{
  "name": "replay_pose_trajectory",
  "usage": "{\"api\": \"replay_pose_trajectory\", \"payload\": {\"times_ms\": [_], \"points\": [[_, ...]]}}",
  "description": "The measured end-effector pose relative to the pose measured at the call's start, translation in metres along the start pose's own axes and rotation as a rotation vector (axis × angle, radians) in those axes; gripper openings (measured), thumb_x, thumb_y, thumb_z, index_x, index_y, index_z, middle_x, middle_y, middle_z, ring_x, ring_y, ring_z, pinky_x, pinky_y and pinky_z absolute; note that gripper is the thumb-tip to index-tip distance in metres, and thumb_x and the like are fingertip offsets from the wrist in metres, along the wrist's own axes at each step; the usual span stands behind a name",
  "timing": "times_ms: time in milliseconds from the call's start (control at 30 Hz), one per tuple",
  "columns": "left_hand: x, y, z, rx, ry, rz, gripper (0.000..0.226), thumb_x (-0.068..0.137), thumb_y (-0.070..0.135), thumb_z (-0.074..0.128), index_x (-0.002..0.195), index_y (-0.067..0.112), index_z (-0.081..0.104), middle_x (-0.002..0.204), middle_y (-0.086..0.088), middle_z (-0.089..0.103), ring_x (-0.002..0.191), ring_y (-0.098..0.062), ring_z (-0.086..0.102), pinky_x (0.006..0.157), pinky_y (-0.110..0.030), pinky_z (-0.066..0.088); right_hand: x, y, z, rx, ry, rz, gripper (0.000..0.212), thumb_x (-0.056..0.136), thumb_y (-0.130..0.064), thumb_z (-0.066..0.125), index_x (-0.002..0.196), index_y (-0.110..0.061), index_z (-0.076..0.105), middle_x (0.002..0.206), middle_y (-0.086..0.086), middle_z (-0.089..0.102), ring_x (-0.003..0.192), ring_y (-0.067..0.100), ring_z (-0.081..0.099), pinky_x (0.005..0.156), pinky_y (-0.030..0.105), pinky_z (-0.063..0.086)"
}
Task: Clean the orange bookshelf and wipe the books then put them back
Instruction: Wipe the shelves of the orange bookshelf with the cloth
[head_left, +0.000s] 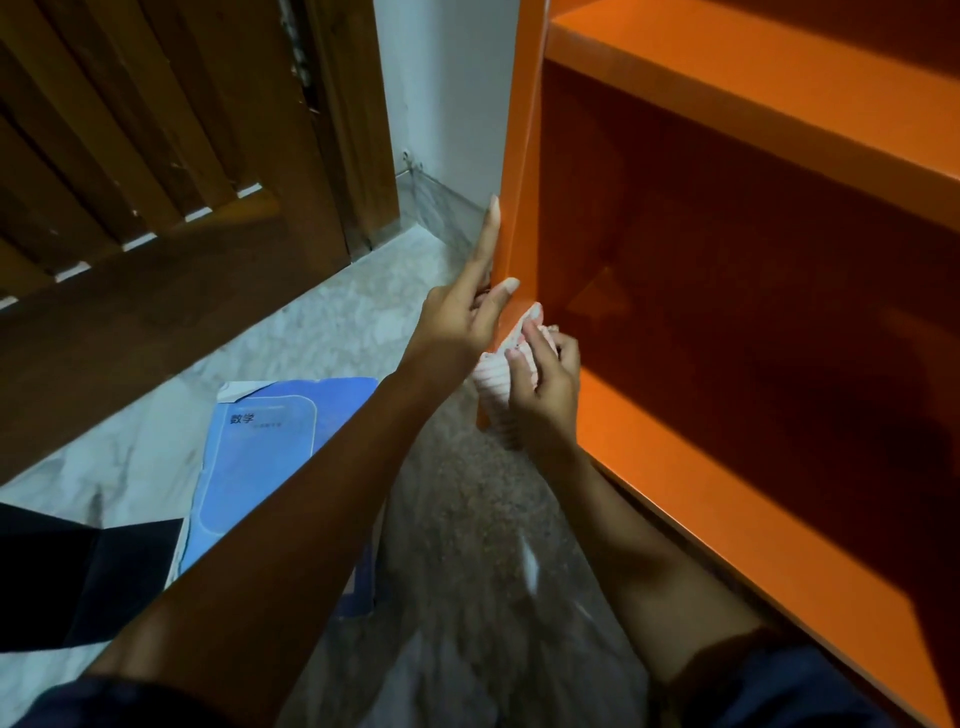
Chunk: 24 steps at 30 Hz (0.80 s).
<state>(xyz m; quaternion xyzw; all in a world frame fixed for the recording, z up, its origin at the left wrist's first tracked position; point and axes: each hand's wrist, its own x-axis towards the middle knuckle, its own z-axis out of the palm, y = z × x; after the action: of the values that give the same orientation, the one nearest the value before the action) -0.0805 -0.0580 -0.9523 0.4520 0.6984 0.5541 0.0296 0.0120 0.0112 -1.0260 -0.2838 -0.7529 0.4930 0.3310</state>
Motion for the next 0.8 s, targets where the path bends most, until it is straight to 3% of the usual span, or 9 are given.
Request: {"api": "replay_pose_trajectory", "payload": {"times_ms": [100,233,333,400,533,633,700,800], "points": [[0.002,0.001,-0.001,-0.007,0.005,-0.022,0.064,0.097,0.024,0.045,0.142,0.046,0.005,0.077,-0.013,0.064,0.068,-0.03,0.063,0.074,-0.044,0.055,-0.003,-0.001,0.01,-0.059,0.014,0.049,0.037,0.091,-0.021,0.049,0.124,-0.004,0.054,0.115,0.015,0.043,0.113,0.029,0.042,0.101,0.043,0.037],[0.001,0.001,-0.001,0.006,-0.001,0.007,0.063,0.097,0.027,0.045,0.144,0.041,0.006,0.07,-0.006,0.06,0.061,-0.029,0.06,0.068,-0.044,0.055,-0.001,0.008,0.007,-0.417,-0.098,-0.019,0.046,0.092,-0.028,0.041,0.127,0.001,0.05,0.127,0.027,0.042,0.121,0.038,0.036,0.105,0.051,0.03],[0.001,0.002,-0.001,0.009,0.001,0.002,0.063,0.098,0.025,0.045,0.144,0.043,0.006,0.066,-0.018,0.054,0.058,-0.036,0.054,0.064,-0.047,0.052,0.0,0.013,0.003,-0.62,-0.147,-0.034,0.07,0.083,-0.048,0.024,0.128,-0.001,0.05,0.134,0.026,0.04,0.124,0.037,0.033,0.104,0.046,0.03],[0.001,0.002,-0.001,0.007,0.004,0.0,0.063,0.098,0.026,0.044,0.143,0.045,0.005,0.065,-0.021,0.052,0.057,-0.036,0.053,0.062,-0.047,0.051,0.001,0.013,0.0,-0.683,-0.162,-0.034,0.074,0.08,-0.052,0.022,0.129,-0.004,0.048,0.135,0.023,0.04,0.125,0.035,0.033,0.101,0.041,0.03],[-0.001,0.003,0.002,0.008,0.01,0.019,0.063,0.099,0.024,0.044,0.148,0.034,0.006,0.063,-0.01,0.053,0.056,-0.028,0.054,0.06,-0.04,0.053,0.001,0.017,-0.013,-0.856,-0.24,-0.102,0.053,0.087,-0.041,0.053,0.13,-0.01,0.049,0.137,0.015,0.042,0.125,0.033,0.035,0.095,0.039,0.032],[-0.002,0.004,0.003,0.006,0.026,-0.001,0.061,0.099,0.029,0.043,0.145,0.042,0.005,0.073,-0.021,0.059,0.061,-0.036,0.056,0.064,-0.047,0.054,-0.006,0.018,-0.019,-0.96,-0.244,-0.233,0.046,0.075,-0.03,0.071,0.114,-0.007,0.061,0.113,0.017,0.058,0.102,0.038,0.054,0.075,0.04,0.047],[-0.003,0.006,0.004,0.014,0.043,-0.004,0.061,0.099,0.027,0.043,0.145,0.041,0.005,0.069,-0.023,0.054,0.058,-0.035,0.053,0.059,-0.045,0.052,-0.01,0.019,-0.021,-1.021,-0.221,-0.282,0.042,0.065,-0.026,0.079,0.101,-0.008,0.066,0.097,0.015,0.063,0.083,0.036,0.06,0.06,0.036,0.049],[-0.006,0.011,0.006,0.013,0.058,-0.003,0.061,0.099,0.023,0.043,0.146,0.033,0.006,0.061,-0.014,0.047,0.054,-0.035,0.047,0.054,-0.044,0.047,-0.018,0.02,-0.028,-1.005,-0.206,-0.304,0.037,0.062,-0.02,0.083,0.094,-0.008,0.067,0.09,0.015,0.063,0.077,0.035,0.06,0.057,0.032,0.047]]}}
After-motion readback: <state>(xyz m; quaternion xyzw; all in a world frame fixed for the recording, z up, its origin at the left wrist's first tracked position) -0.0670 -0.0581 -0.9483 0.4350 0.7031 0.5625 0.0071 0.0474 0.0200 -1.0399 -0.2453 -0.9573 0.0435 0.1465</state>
